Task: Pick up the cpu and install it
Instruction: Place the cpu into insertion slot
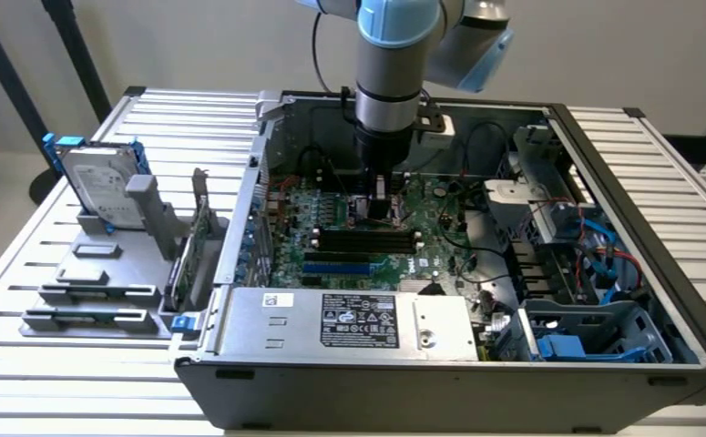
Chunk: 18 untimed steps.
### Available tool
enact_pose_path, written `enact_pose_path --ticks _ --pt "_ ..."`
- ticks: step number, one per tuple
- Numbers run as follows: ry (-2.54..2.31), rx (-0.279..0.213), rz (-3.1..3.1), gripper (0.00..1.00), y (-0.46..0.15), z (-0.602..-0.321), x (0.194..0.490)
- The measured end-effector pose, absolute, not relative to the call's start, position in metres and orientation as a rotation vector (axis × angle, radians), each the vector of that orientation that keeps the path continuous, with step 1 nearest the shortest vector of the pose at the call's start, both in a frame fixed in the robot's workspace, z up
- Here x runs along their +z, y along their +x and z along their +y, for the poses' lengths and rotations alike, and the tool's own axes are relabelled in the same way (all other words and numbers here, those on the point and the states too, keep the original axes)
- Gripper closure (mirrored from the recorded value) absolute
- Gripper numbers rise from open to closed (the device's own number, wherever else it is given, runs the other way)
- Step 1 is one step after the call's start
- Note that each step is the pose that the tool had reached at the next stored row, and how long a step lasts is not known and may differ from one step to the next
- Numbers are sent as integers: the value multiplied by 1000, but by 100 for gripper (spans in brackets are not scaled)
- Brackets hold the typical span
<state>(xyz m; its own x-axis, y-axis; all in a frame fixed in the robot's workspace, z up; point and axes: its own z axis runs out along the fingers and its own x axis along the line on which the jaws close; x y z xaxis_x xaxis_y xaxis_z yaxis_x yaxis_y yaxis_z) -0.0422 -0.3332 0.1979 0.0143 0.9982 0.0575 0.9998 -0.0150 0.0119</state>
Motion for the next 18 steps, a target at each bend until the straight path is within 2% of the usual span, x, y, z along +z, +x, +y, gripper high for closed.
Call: enact_pose_path --ticks 7,8,18 --pt "-2214 -77 -2182 44 -42 -333 198" --pt "-2214 -77 -2182 38 -42 -333 198" --pt "-2214 -77 -2182 38 -42 -333 207"
